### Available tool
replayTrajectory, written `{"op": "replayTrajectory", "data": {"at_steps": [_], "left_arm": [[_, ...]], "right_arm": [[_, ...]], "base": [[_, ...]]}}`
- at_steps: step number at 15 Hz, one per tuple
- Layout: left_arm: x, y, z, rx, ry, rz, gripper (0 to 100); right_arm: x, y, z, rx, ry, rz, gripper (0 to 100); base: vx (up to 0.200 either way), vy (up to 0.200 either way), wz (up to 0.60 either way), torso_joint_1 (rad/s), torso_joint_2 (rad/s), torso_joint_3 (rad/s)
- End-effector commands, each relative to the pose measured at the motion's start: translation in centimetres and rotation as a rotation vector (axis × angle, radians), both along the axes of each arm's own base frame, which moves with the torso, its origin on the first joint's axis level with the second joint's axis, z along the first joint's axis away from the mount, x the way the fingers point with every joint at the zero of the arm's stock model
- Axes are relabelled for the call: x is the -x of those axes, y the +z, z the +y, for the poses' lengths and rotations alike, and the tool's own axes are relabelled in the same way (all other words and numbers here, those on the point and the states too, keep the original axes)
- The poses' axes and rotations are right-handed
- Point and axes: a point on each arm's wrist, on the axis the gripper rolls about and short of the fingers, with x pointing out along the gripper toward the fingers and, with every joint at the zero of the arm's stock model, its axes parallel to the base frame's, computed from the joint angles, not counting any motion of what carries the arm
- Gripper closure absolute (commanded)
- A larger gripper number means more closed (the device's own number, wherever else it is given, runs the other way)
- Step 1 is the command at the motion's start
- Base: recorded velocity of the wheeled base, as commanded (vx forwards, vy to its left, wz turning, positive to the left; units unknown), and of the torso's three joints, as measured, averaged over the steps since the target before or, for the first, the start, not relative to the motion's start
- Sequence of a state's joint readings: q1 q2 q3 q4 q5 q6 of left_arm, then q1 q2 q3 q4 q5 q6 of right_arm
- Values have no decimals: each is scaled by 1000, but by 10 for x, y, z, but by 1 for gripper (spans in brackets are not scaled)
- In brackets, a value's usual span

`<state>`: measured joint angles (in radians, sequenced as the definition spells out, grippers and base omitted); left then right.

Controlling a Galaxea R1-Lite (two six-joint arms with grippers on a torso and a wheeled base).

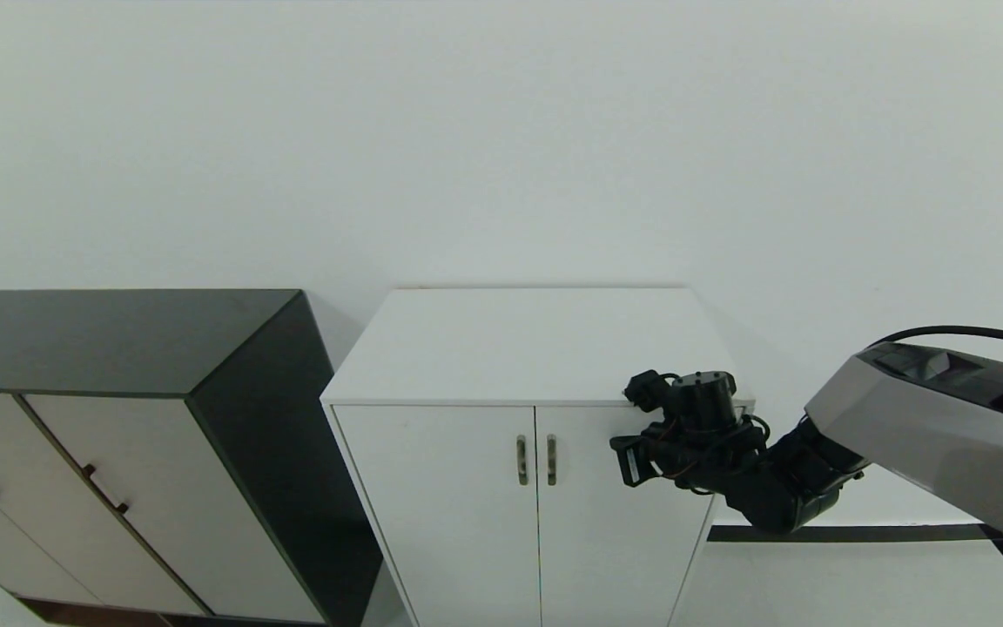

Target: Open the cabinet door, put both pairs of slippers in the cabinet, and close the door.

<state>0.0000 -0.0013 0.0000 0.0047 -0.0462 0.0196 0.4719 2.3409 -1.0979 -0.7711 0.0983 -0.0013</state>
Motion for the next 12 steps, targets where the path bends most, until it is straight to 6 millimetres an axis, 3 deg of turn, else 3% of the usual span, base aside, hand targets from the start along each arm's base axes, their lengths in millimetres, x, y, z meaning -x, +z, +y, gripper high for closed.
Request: {"op": "replayTrajectory", "data": {"at_steps": [1,6,9,12], "left_arm": [[0,0,0,0,0,1,100],[0,0,0,0,0,1,100],[0,0,0,0,0,1,100],[0,0,0,0,0,1,100]], "right_arm": [[-2,0,0,4,-15,-8,100],[7,9,-1,4,-11,-14,100],[31,28,-9,2,1,-31,100],[72,56,-38,35,-14,-49,100]], "base": [[0,0,0,0,0,0],[0,0,0,0,0,0],[0,0,0,0,0,0],[0,0,0,0,0,0]]}}
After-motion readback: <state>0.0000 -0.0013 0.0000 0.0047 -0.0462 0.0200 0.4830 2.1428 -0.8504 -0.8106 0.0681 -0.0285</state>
